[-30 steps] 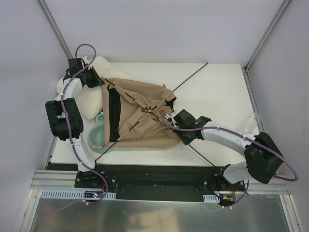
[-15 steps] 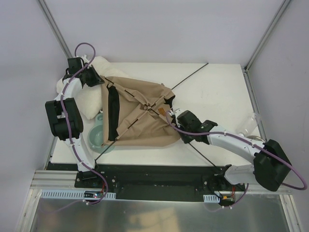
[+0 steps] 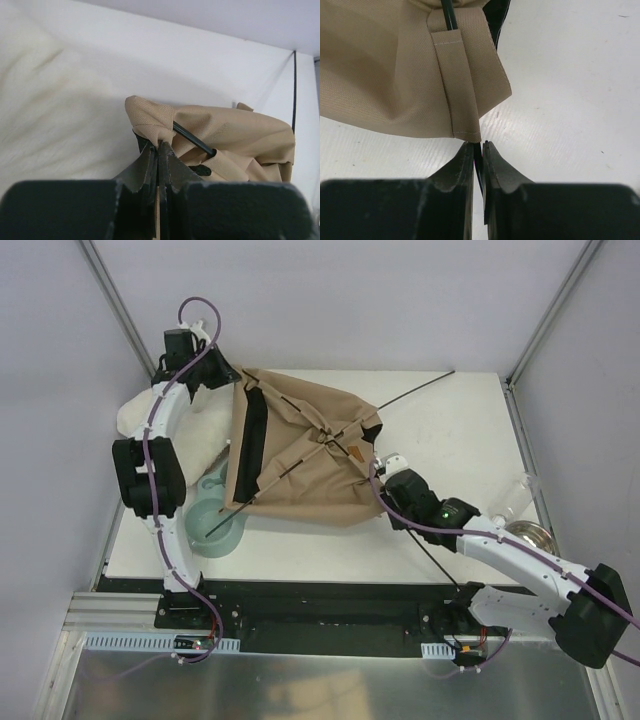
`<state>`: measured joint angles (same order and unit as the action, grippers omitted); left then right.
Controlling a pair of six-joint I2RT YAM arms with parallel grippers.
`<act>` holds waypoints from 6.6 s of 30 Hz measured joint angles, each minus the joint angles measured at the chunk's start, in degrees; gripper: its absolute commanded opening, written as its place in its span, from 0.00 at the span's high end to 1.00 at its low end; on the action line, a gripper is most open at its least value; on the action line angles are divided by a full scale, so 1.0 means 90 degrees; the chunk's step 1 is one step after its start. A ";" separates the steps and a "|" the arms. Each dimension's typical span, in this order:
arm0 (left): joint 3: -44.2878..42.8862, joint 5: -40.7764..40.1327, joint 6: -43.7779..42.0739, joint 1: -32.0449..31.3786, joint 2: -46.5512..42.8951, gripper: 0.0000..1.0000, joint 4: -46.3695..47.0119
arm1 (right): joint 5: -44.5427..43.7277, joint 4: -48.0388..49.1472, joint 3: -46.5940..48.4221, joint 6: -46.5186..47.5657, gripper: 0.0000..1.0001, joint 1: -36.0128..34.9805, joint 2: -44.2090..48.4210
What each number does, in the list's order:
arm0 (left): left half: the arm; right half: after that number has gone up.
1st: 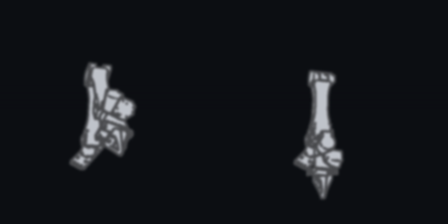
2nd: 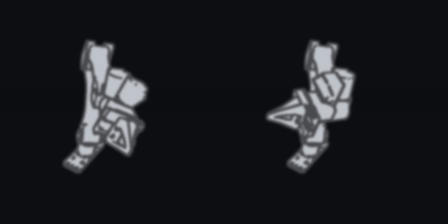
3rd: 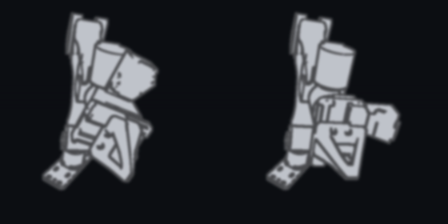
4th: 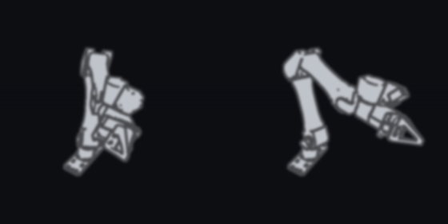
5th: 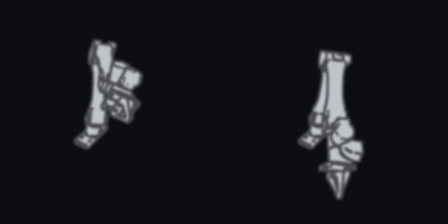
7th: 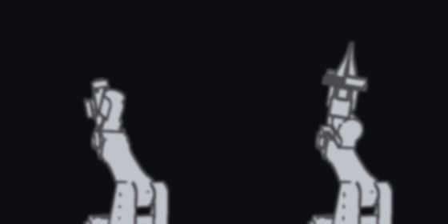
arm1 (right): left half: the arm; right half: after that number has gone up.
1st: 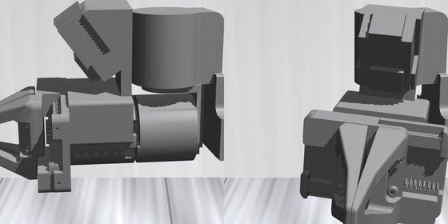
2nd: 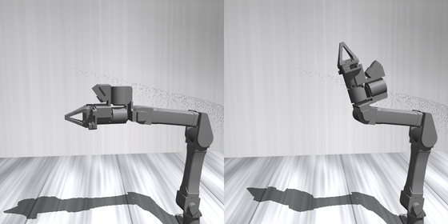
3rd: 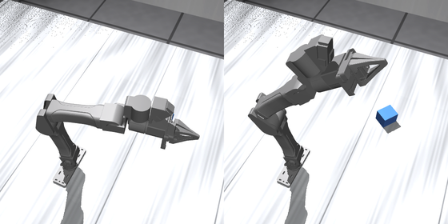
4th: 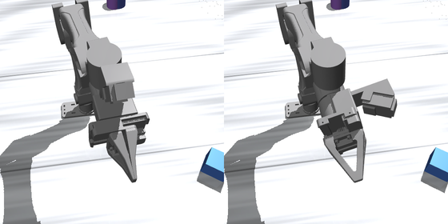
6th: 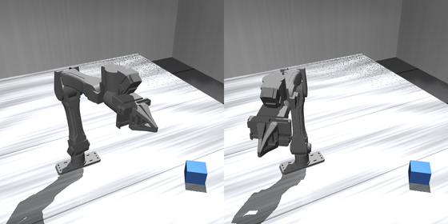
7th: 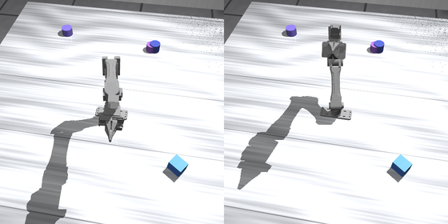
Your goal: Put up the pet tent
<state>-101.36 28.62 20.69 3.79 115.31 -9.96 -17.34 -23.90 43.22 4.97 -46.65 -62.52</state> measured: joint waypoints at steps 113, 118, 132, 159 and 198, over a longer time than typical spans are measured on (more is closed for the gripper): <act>0.3820 -0.0063 0.0670 -0.1508 -0.5195 0.04 -0.0372 | 0.3194 -0.0908 0.1574 -0.1061 1.00 0.1656 -0.0624; 0.3840 -0.0061 0.0777 -0.1508 -0.5197 0.04 -0.0379 | 0.3483 -0.0306 0.1581 -0.2147 1.00 0.1651 -0.0646; 0.3864 0.0163 0.1052 -0.1933 -0.5289 0.07 -0.0457 | 0.3820 0.1622 0.1583 -0.3660 1.00 0.1404 -0.0959; 0.3111 -0.1141 0.2652 -0.3043 -0.2919 0.51 0.0748 | 0.3543 0.2703 0.1506 -0.2662 1.00 0.0148 -0.1695; 0.1183 -0.1020 0.2657 -0.3194 -0.1467 1.00 0.0539 | 0.2863 -0.0510 0.1076 -0.2467 0.34 -0.0704 0.1076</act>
<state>-90.72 19.44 44.60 -24.95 102.10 -5.10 8.43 -28.49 52.90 -17.23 -52.99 -52.84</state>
